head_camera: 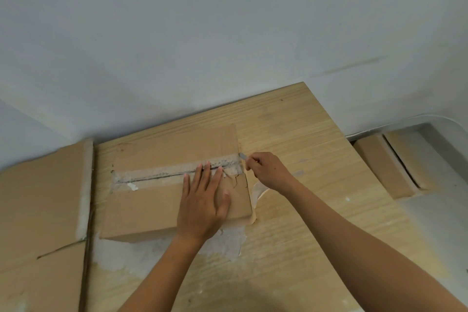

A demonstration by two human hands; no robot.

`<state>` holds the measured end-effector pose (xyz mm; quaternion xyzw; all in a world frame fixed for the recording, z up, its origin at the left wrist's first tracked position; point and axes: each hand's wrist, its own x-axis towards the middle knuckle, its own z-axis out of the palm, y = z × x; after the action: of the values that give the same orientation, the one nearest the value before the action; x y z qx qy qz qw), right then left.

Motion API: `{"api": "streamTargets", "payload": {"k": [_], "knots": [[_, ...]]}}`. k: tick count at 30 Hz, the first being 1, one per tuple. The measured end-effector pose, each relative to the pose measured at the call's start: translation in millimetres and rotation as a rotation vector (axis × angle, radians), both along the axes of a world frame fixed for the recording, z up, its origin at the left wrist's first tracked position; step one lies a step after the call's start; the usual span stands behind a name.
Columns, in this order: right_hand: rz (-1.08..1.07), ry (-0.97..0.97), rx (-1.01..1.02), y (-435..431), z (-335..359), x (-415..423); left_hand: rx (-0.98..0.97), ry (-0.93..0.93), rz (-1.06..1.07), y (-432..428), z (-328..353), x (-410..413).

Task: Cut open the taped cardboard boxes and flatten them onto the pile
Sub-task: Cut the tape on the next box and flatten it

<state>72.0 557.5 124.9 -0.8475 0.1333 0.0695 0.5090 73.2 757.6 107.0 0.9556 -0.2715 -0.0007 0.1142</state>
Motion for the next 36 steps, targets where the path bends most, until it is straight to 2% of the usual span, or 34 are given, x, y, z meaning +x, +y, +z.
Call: {"api": "streamTargets", "payload": {"k": [10,17,20,22,28,32,34,36], "knots": [[0.087,0.065,0.118,12.5,-6.7,-44.5,-0.036,-0.005,0.022,-0.9,-1.4,1.6],[0.298,0.174,-0.065,-14.7,13.3,-49.2,-0.027,0.017,0.02,-0.8,0.2,0.6],[0.157,0.187,0.086,-22.7,10.8,-62.9,0.002,0.019,0.01,-1.1,2.0,2.9],[0.004,0.154,0.103,-33.9,3.4,-76.9,0.018,0.02,0.013,1.0,1.6,3.2],[-0.128,0.248,-0.342,-63.3,-50.3,-115.8,0.057,0.006,0.002,2.7,1.1,1.2],[-0.252,0.147,-0.634,-59.9,-66.6,-135.1,0.084,0.025,0.005,1.4,2.1,-0.8],[-0.278,0.144,-0.661,-58.9,-70.1,-138.0,0.105,0.031,0.001,1.6,3.0,-2.2],[-0.302,0.106,-0.585,-57.7,-71.1,-139.2,0.128,0.038,-0.003,2.5,2.8,-3.5]]}}
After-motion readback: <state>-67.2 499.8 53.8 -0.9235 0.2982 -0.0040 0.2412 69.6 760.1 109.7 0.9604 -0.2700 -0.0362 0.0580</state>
